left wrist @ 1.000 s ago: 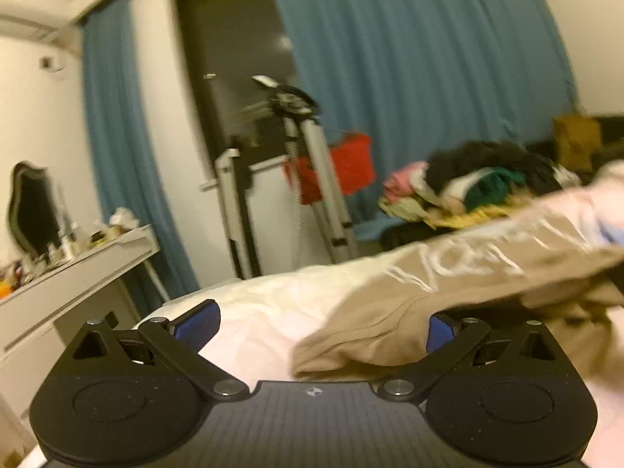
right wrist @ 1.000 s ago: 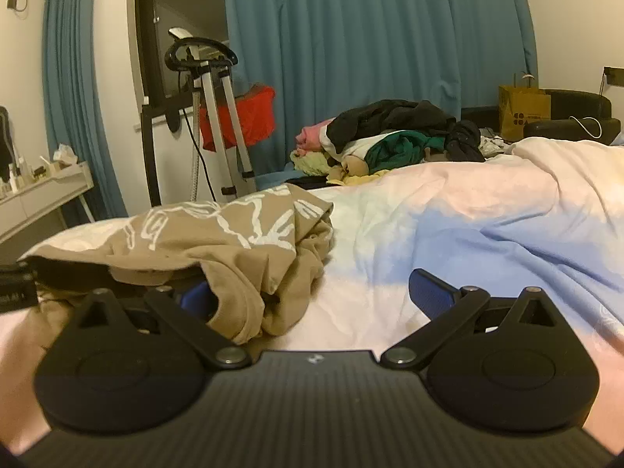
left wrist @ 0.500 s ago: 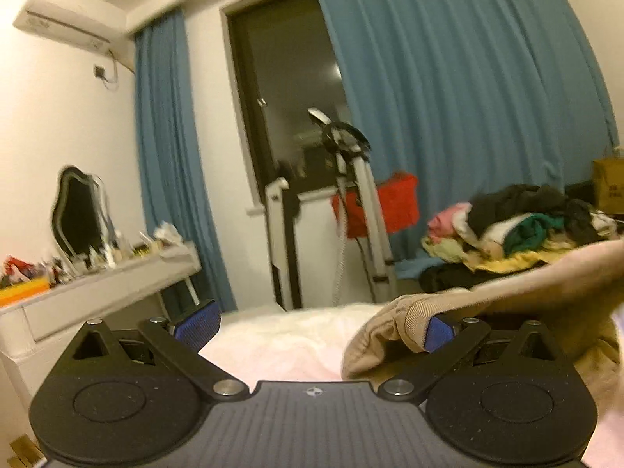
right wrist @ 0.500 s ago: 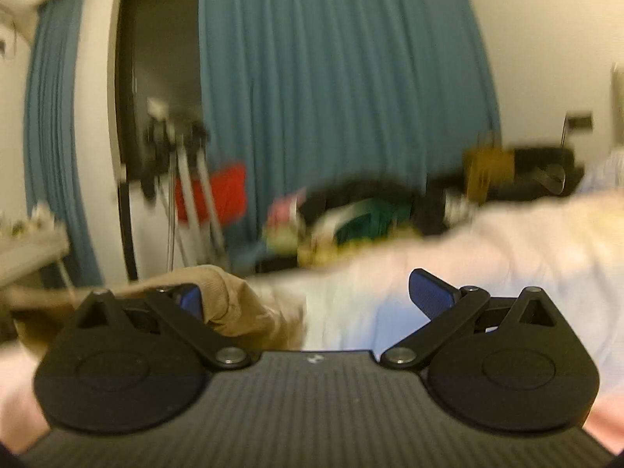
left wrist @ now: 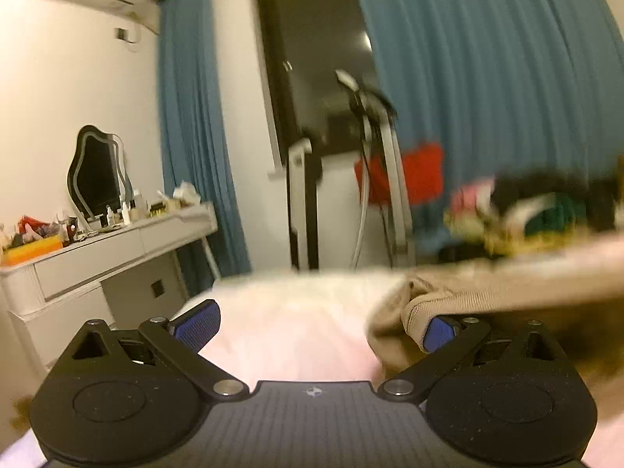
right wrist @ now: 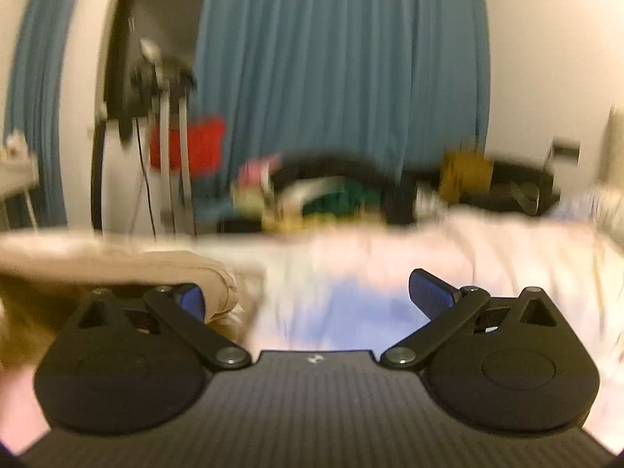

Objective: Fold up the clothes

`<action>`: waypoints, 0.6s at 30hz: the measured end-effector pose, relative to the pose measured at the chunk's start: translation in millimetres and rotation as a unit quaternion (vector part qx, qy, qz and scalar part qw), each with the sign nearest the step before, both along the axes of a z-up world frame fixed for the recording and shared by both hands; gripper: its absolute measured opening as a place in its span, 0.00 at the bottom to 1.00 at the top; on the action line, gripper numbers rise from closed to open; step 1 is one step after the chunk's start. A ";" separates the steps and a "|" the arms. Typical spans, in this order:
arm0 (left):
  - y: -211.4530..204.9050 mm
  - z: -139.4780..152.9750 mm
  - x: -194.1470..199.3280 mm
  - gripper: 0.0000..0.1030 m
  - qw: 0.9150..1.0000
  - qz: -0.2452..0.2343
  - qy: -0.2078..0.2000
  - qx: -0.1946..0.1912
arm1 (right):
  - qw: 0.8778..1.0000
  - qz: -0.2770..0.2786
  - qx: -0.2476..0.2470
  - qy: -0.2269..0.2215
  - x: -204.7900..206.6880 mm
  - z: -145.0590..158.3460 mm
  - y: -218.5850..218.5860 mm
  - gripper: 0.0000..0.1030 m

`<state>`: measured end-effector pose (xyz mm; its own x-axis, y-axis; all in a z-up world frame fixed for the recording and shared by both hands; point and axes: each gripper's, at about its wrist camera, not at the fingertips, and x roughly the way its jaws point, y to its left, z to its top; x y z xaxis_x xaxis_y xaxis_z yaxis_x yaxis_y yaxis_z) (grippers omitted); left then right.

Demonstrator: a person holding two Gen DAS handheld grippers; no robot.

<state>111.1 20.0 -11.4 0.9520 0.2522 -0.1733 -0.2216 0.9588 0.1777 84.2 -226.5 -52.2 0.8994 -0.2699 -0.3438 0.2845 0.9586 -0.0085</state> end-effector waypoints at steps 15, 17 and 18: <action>-42.1 -49.8 10.2 1.00 0.986 -0.051 0.101 0.119 | 0.982 0.018 0.044 -0.183 -47.5 42.5 -7.6 1.00; -47.6 -56.1 9.8 1.00 0.984 -0.043 0.105 0.136 | 0.983 0.017 0.027 -0.179 -47.6 42.6 -4.6 1.00; -47.0 -55.7 9.1 1.00 0.986 -0.032 0.099 0.133 | 0.985 0.012 0.018 -0.169 -44.9 41.7 -4.5 1.00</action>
